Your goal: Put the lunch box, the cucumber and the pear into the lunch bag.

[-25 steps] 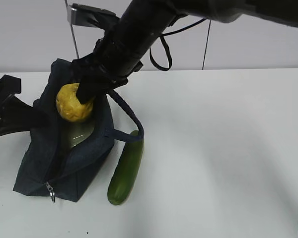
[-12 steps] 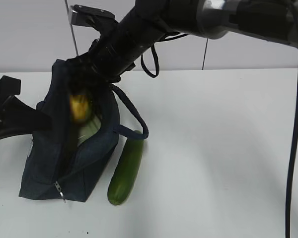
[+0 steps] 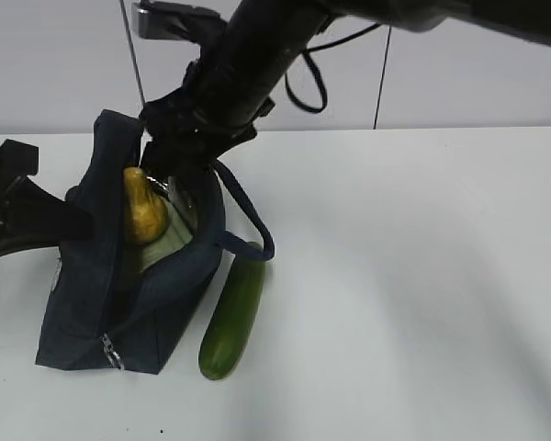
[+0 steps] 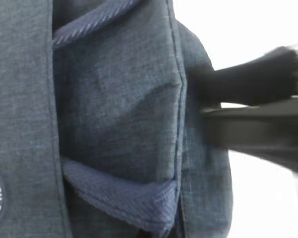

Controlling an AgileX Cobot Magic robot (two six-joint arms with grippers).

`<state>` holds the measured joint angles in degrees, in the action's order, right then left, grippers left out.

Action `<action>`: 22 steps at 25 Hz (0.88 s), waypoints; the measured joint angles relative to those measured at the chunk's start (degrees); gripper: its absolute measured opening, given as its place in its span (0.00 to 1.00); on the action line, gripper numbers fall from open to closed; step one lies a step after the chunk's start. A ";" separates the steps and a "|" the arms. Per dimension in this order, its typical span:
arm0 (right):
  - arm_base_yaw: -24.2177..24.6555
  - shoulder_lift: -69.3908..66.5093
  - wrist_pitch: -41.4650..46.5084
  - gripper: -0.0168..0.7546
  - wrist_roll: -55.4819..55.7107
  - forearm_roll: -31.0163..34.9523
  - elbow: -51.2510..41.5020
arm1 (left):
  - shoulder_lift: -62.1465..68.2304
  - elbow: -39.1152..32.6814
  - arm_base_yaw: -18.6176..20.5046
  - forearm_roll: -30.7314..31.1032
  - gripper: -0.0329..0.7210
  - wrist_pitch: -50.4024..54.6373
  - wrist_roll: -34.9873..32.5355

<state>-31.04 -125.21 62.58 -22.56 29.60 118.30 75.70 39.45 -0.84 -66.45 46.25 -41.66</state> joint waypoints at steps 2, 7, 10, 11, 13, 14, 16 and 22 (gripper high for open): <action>0.00 1.85 2.78 0.63 4.96 -6.85 1.47 | 0.00 0.00 0.00 0.00 0.02 -0.29 0.00; 0.42 5.23 7.84 0.55 10.44 -17.58 2.29 | 0.00 0.00 0.00 0.00 0.02 -0.79 0.00; 0.47 5.47 8.20 0.52 10.70 -17.61 1.80 | 0.00 0.00 0.00 0.00 0.02 -0.99 0.00; 0.47 5.58 8.32 0.50 10.80 -17.00 1.27 | 0.00 0.00 0.00 0.00 0.02 -1.01 0.00; 0.47 6.40 8.32 0.48 11.08 -15.93 -0.72 | 0.00 0.00 0.00 0.00 0.02 -1.01 0.00; 0.47 7.21 8.32 0.48 11.42 -15.67 -1.98 | 0.00 0.00 0.00 0.00 0.02 -1.01 0.00; 0.47 9.39 8.32 0.47 12.36 -15.29 -4.99 | 0.00 0.00 0.00 0.00 0.02 -1.13 0.00; 0.47 18.78 8.32 0.47 13.80 -11.07 -18.55 | 0.00 0.00 0.00 0.00 0.02 -1.85 0.00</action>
<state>-30.58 -106.44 70.89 -8.77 18.54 99.76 75.70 39.45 -0.84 -66.45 44.40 -41.66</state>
